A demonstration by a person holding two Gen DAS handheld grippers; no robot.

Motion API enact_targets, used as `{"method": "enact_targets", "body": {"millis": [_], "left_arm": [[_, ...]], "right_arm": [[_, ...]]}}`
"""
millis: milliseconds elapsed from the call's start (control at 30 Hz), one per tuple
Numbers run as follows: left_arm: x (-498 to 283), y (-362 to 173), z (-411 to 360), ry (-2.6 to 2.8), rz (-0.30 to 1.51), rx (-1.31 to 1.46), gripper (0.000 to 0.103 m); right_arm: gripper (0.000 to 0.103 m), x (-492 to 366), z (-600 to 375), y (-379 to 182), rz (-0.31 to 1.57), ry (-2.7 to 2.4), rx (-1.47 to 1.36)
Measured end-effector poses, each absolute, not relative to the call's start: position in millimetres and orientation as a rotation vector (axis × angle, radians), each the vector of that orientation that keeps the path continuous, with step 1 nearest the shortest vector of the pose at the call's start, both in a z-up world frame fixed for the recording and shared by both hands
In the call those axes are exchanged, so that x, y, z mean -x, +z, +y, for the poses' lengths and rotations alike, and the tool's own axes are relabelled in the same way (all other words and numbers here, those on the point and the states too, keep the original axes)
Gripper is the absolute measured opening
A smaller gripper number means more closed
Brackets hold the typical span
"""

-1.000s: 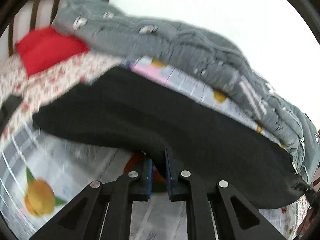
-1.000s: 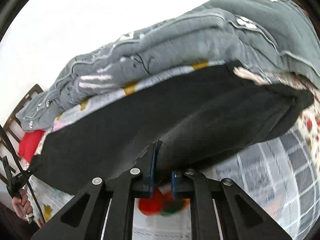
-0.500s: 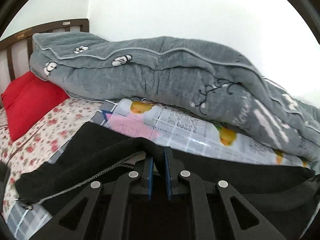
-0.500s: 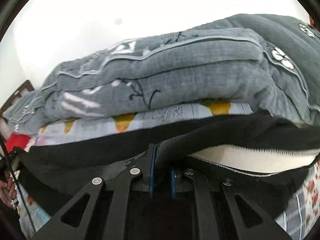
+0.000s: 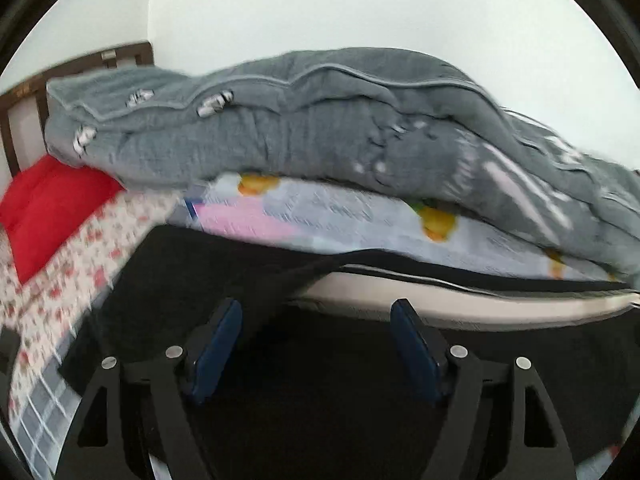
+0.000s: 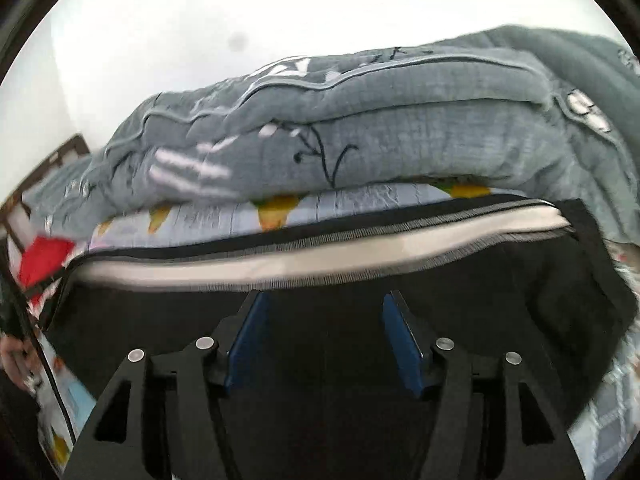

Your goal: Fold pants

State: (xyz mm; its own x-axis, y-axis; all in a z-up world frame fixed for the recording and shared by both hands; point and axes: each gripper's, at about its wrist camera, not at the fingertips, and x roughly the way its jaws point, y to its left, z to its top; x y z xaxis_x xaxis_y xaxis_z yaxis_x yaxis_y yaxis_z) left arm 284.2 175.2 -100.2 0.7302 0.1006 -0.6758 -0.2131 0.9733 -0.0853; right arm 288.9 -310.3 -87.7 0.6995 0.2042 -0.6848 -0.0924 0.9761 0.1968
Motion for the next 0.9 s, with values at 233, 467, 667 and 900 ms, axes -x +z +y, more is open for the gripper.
{"method": "enact_targets", "body": {"millis": [233,467,667,900], "left_arm": [[-198,-137,181,0.088,0.864,0.318,0.075],[-171,-166,202,0.072,0.877,0.515,0.075],[-202,-177,213,0.072,0.856,0.601,0.075],[-241,-184,245,0.091,0.855,0.778,0.073]], "right_arm": [[0.065,-187,-340,-106,0.800,0.094,-0.092],[0.065,-169,-381,-145,0.929,0.074,-0.254],[0.065,-197,-392,-149,0.966,0.075,-0.371],[0.053,-252,-394,-156,0.989,0.027,-0.384]]}}
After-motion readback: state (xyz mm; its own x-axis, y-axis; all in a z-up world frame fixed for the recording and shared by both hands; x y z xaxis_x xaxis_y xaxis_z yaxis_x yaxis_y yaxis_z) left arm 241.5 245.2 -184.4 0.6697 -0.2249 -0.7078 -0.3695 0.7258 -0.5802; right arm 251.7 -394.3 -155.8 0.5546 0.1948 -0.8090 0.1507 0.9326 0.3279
